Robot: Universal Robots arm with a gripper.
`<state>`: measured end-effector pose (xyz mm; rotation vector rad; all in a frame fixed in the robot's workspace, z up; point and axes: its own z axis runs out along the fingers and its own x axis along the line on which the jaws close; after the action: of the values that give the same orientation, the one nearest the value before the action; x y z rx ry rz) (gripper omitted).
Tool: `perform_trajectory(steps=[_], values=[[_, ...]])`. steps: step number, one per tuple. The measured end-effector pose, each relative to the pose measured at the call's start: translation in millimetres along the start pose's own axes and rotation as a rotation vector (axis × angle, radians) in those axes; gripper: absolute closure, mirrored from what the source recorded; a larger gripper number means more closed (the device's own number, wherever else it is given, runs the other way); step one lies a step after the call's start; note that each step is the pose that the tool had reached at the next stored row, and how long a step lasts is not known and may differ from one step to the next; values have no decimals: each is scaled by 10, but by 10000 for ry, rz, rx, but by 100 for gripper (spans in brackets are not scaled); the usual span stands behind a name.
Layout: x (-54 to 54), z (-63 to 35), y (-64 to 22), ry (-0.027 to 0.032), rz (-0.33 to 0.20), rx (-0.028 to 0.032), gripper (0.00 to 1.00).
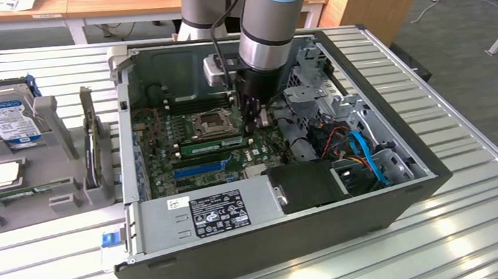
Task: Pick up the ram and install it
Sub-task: 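Press down the ram until it locks into place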
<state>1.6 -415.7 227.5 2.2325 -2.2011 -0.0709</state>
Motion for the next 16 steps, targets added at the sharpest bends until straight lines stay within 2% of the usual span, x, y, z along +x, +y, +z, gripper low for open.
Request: perform_trajectory(steps=[16], values=[[1,31,-1,3,0,0,90]])
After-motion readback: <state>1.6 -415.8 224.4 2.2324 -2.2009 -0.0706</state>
